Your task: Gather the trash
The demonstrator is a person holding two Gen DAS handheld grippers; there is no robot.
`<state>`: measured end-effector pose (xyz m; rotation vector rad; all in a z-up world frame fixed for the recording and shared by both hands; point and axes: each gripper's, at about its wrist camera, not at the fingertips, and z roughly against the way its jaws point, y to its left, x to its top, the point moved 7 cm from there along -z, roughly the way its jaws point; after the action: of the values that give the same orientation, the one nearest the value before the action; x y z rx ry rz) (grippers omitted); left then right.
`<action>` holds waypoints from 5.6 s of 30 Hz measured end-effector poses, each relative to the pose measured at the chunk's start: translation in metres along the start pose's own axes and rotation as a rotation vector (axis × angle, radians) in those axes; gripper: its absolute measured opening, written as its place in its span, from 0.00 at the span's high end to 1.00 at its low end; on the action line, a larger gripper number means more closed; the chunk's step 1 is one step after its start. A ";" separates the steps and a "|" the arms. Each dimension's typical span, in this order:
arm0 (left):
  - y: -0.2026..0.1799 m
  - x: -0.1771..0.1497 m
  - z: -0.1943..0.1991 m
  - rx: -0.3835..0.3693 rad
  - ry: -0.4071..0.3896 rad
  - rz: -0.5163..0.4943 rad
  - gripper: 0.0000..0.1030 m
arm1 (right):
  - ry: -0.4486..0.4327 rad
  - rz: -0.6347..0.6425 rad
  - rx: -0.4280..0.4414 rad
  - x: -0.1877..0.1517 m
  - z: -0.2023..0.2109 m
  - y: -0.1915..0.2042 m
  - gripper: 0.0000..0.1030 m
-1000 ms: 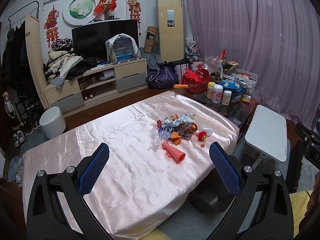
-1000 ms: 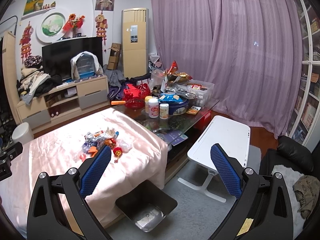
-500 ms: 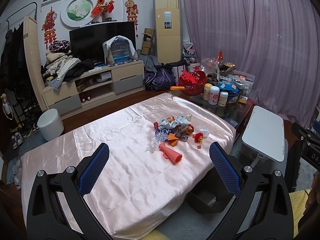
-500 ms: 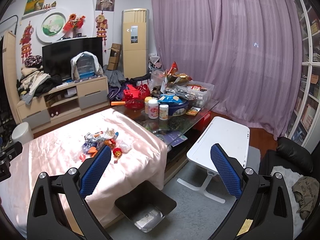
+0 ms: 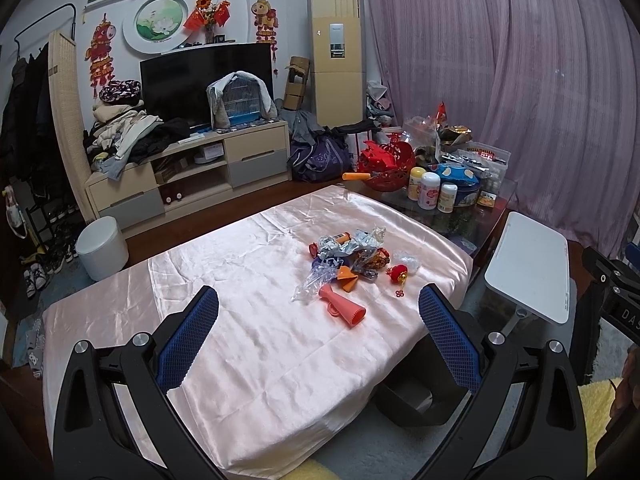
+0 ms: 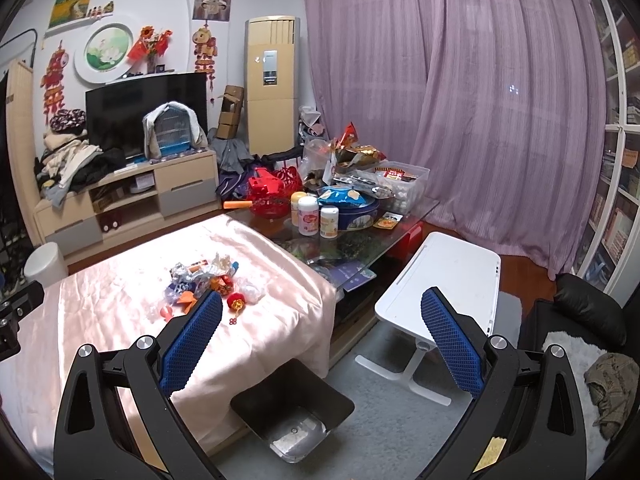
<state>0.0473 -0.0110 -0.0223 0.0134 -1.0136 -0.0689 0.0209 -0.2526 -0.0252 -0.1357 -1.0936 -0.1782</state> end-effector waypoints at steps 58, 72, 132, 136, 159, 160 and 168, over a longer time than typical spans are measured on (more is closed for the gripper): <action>-0.025 -0.097 -0.331 -0.012 0.537 0.063 0.61 | 0.518 0.059 0.453 -0.080 -0.365 0.125 0.66; -0.013 -0.088 -0.315 -0.012 0.486 0.015 0.80 | 0.413 0.085 0.404 -0.050 -0.349 0.121 0.85; -0.196 -0.202 -0.269 -0.423 0.654 -0.207 0.53 | 0.682 -0.085 0.296 -0.195 -0.256 -0.019 0.49; -0.181 -0.185 -0.255 -0.397 0.601 -0.197 0.39 | 0.642 -0.101 0.266 -0.181 -0.250 -0.028 0.31; -0.064 -0.115 -0.155 -0.207 0.374 -0.107 0.08 | 0.417 -0.095 0.227 -0.117 -0.165 -0.018 0.07; -0.059 -0.115 -0.156 -0.197 0.373 -0.106 0.08 | 0.416 -0.092 0.229 -0.116 -0.164 -0.015 0.07; -0.024 -0.107 -0.171 -0.131 0.378 -0.048 0.08 | 0.425 -0.048 0.259 -0.108 -0.176 0.010 0.07</action>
<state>0.1352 -0.0315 -0.2044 -0.0665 -0.6295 -0.1696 0.1280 -0.2698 -0.2012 0.1565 -0.6882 -0.1006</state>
